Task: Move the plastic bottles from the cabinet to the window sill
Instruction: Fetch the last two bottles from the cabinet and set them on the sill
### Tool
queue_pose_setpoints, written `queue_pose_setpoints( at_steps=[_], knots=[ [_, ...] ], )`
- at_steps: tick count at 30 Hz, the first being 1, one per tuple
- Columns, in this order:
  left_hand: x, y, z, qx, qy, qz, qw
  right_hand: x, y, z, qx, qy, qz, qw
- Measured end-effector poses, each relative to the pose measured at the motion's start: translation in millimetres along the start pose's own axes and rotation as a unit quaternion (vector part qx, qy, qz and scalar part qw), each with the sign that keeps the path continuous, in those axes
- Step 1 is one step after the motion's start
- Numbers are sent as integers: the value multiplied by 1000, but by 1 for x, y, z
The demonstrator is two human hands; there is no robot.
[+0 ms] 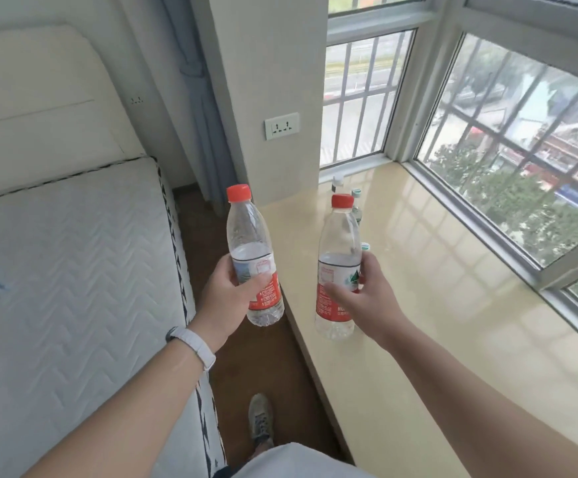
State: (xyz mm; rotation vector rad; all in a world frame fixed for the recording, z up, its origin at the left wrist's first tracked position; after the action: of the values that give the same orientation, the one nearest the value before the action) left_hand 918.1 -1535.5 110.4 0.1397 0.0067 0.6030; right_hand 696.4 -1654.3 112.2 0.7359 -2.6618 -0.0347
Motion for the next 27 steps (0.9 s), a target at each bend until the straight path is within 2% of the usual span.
queue_pose_setpoints(
  at_steps=[4, 9, 14, 21, 27],
  knots=[
    [31, -54, -3, 12, 0, -26, 1000, -33, -40, -6, -38, 10, 19, 999],
    [70, -118, -9, 31, 17, -37, 999, -65, -85, -30, -47, 35, 56, 997],
    [96, -160, -6, 27, 13, -59, 998, -95, -104, -43, -48, 45, 54, 996],
    [114, -197, 12, 10, 5, -61, 998, -111, -136, -56, -53, 50, 73, 995],
    [107, -224, -4, 30, -1, -79, 996, -119, -171, -50, -60, 50, 67, 995]
  ],
)
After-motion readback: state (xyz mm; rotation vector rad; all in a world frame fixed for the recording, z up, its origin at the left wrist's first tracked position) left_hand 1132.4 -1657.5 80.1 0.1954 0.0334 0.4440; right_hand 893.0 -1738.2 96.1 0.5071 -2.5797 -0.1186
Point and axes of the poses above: each hand's wrist, its own y-axis away from the middle knuckle, its own x-axis out of the back of the hand, z = x × y, the point moved 10 cm from there along -y, towards the middle knuckle, and after that the axes turned 8 degrees about y, right-handed, at the moved point
